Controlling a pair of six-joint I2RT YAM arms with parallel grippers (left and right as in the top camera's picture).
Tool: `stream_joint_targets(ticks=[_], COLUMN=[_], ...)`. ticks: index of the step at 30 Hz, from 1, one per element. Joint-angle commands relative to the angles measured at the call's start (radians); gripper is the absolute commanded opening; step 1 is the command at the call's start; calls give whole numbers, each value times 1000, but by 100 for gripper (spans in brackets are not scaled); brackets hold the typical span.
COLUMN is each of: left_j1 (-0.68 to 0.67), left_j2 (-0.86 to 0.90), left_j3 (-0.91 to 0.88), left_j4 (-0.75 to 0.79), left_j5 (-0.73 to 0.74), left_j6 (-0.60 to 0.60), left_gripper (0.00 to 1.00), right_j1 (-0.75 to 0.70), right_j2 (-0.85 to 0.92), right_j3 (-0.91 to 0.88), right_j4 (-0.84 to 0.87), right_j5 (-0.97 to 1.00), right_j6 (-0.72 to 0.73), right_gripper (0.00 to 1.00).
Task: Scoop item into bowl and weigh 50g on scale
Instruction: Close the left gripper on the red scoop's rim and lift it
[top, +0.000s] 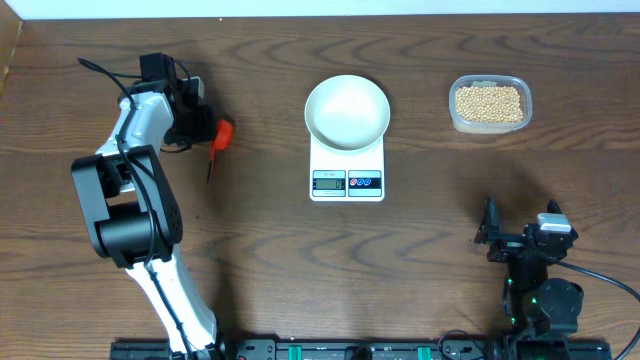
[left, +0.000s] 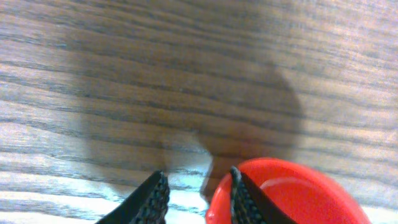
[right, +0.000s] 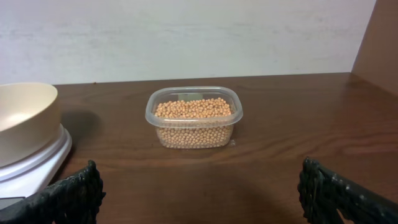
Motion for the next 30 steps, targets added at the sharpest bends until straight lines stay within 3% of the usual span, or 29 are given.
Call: stream_joint_targets(ticks=[1, 17, 30], left_j1=[2, 2, 2], left_j2=[-63, -103, -111], left_j3=[35, 15, 39], left_j4=[-6, -92, -72], left_j5=[41, 94, -19], left_j6=[-13, -30, -32], left_gripper=[38, 41, 47], right_j1=[8, 8, 8], right_j2=[-2, -2, -2], right_j3=[-3, -3, -3], right_j4=[-1, -1, -1], right_j5=[8, 8, 8], right_j6=[-5, -5, -5], right_gripper=[99, 99, 99])
